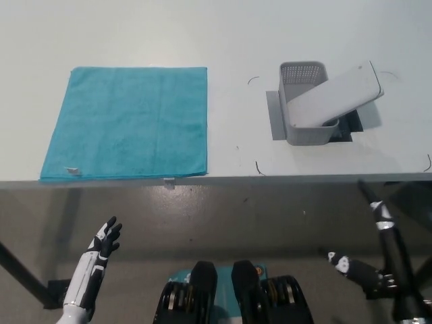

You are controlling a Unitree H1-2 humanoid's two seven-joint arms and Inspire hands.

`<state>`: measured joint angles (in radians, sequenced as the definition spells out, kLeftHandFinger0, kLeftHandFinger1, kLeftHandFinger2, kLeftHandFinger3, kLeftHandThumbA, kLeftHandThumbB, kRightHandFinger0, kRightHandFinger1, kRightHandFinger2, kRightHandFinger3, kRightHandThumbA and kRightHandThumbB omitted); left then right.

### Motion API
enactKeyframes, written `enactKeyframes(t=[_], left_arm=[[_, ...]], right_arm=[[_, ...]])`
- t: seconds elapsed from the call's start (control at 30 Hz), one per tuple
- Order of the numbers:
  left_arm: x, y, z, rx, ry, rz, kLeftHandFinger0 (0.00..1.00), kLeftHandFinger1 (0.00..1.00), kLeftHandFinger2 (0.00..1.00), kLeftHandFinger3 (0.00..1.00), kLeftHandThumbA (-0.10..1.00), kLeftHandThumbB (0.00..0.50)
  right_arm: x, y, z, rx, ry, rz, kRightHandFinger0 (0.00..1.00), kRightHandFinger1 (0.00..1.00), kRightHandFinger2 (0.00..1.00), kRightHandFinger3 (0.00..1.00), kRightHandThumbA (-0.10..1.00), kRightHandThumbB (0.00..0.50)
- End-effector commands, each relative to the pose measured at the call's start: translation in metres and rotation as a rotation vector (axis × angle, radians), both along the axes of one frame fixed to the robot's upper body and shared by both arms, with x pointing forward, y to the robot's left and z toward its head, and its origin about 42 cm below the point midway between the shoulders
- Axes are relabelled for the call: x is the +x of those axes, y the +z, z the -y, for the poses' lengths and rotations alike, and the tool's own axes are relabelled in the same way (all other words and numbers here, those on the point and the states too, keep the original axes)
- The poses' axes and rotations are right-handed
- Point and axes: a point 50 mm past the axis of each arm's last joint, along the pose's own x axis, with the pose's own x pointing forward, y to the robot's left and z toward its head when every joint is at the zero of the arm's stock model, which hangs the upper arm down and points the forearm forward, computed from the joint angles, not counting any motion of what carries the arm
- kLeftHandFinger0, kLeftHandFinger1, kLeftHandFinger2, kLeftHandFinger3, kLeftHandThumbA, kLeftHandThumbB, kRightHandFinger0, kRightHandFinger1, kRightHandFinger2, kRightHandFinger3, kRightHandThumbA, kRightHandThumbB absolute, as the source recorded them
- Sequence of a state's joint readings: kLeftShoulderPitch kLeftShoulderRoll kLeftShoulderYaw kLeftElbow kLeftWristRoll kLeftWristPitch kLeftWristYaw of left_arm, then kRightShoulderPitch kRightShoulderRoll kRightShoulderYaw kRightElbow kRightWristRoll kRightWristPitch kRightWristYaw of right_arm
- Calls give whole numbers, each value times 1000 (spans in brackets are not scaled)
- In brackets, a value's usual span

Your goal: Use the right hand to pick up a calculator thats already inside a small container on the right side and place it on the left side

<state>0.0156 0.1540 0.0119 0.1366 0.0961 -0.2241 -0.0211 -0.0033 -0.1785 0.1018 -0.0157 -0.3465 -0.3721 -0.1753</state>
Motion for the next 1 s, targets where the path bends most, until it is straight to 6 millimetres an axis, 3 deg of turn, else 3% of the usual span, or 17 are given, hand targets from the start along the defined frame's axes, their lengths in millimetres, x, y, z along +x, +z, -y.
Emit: enactKeyframes(t=[0.0,0.07,0.2,0.3,0.43,0.63,0.97], left_arm=[[0,19,-10,35,-19,120,1000,1000,1000,1000,1000,0],[0,20,-10,41,-25,123,1000,1000,1000,1000,1000,0],[0,21,-10,57,-33,122,1000,1000,1000,1000,1000,0],[1,22,-9,51,-26,124,1000,1000,1000,1000,1000,0],[1,22,-9,35,-21,126,1000,1000,1000,1000,1000,0],[1,24,-14,43,-16,142,1000,1000,1000,1000,1000,0],[-1,20,-14,34,-18,132,1000,1000,1000,1000,1000,0]], right_arm=[[-12,84,4,-287,-32,349,1000,1000,1000,1000,968,338],[-8,117,7,-381,-56,387,1000,1000,1000,1000,875,368],[6,150,10,-515,-110,418,1000,1000,1000,1000,758,424],[34,175,11,-645,-151,427,1000,1000,1000,1000,751,453],[66,197,11,-784,-209,402,1000,1000,1000,1000,583,500],[111,210,11,-933,-258,320,1000,1000,1000,1000,579,500],[168,193,7,-1110,-269,137,1000,1000,1000,1000,655,500]])
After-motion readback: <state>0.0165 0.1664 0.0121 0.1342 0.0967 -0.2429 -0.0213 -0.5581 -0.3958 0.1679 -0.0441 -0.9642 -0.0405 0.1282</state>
